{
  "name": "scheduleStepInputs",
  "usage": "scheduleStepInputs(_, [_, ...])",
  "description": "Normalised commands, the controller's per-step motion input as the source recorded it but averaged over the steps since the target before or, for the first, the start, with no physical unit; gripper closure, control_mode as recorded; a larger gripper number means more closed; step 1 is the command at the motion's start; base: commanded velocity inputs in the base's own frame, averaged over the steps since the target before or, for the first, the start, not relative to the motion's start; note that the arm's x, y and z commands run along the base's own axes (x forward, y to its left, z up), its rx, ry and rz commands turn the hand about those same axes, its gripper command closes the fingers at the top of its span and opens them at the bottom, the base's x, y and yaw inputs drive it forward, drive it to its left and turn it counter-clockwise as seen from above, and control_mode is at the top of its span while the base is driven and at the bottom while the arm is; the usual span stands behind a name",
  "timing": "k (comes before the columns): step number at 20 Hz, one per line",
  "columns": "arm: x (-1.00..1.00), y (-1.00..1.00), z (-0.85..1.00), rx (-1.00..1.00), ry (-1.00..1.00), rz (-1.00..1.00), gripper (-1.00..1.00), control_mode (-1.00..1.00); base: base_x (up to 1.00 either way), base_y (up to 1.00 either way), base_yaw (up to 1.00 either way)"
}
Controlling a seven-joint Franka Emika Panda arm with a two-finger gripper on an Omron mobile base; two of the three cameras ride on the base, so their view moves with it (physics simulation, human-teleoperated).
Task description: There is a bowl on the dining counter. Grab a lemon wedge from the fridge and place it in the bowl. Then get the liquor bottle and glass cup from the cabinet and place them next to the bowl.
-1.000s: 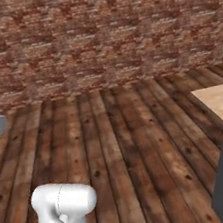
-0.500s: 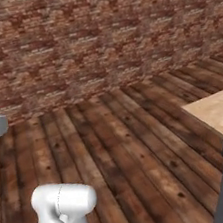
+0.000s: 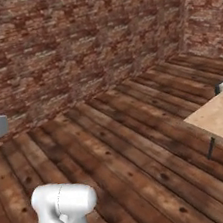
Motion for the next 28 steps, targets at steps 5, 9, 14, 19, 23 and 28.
scheduleStepInputs(5, [0.00, 0.00, 0.00, 0.00, 0.00, 0.00, 1.00, 1.00, 1.00, 0.56, -0.50])
scheduleStepInputs(9, [0.00, 0.00, 0.00, 0.00, 0.00, 0.00, 1.00, 1.00, 0.98, 0.61, -0.52])
scheduleStepInputs(14, [0.00, 0.00, 0.00, 0.00, 0.00, 0.00, 1.00, 1.00, 0.98, 0.63, -0.52])
scheduleStepInputs(19, [0.00, 0.00, 0.00, 0.00, 0.00, 0.00, 1.00, 1.00, 0.99, 0.63, -0.51])
scheduleStepInputs(23, [0.00, 0.00, 0.00, 0.00, 0.00, 0.00, 1.00, 1.00, 1.00, 0.64, -0.51])
scheduleStepInputs(28, [0.00, 0.00, 0.00, 0.00, 0.00, 0.00, 1.00, 1.00, 0.99, 0.66, -0.51])
